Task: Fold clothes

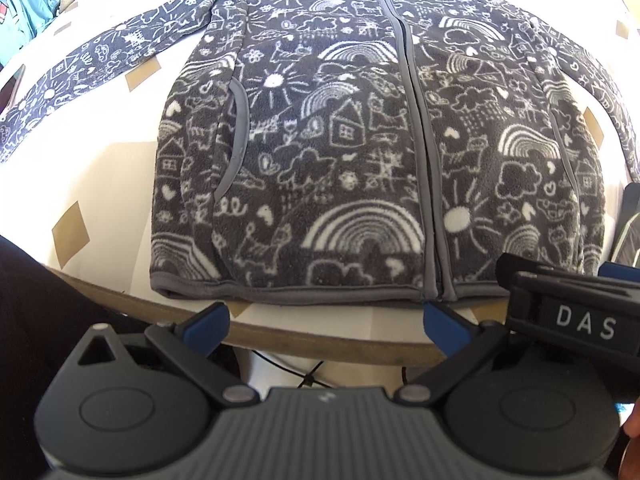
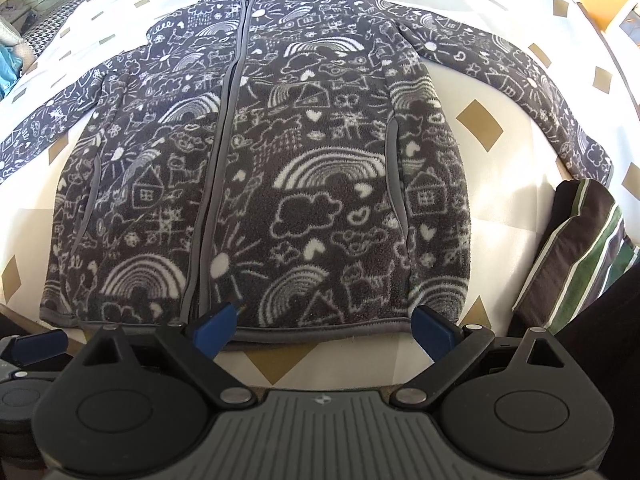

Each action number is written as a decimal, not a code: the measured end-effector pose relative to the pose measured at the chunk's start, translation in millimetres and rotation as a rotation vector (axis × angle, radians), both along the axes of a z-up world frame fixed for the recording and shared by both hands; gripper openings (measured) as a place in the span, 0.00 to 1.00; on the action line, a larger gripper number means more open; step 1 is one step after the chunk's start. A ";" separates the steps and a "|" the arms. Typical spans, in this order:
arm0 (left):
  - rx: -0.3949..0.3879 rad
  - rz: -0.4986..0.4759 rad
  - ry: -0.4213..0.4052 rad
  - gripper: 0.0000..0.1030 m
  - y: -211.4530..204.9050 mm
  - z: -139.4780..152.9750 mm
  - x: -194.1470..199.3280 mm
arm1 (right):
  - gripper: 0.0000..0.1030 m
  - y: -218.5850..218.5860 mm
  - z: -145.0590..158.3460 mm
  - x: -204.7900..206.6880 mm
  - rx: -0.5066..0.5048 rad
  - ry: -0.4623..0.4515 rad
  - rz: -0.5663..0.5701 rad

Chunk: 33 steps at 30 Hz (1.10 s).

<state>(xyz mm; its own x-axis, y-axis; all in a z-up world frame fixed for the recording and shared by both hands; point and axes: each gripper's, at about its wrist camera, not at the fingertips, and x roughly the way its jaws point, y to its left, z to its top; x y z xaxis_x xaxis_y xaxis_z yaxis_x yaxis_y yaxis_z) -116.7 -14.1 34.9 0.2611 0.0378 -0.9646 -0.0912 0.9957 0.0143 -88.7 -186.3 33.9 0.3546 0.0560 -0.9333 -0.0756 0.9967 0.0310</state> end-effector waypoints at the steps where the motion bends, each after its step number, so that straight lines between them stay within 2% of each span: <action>1: 0.001 0.004 0.003 1.00 0.4 -0.6 -0.2 | 0.93 0.2 -1.1 0.5 0.001 0.006 0.000; 13: 0.035 0.028 -0.019 1.00 4.0 -3.0 8.0 | 0.93 1.4 -5.6 11.1 0.036 0.022 -0.003; 28: 0.039 0.012 -0.053 1.00 -2.5 12.9 45.7 | 0.93 6.8 13.2 46.0 0.005 -0.040 0.023; 33: 0.044 0.007 -0.066 1.00 -4.7 18.4 62.1 | 0.93 9.8 21.7 63.3 -0.003 -0.061 0.063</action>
<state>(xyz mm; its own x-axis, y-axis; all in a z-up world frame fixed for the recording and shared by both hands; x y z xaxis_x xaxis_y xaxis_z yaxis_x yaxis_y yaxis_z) -54.6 -18.8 53.3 0.3232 0.0821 -0.9428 -0.1006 0.9936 0.0521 -25.4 -176.5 55.7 0.4067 0.0770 -0.9103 -0.1401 0.9899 0.0211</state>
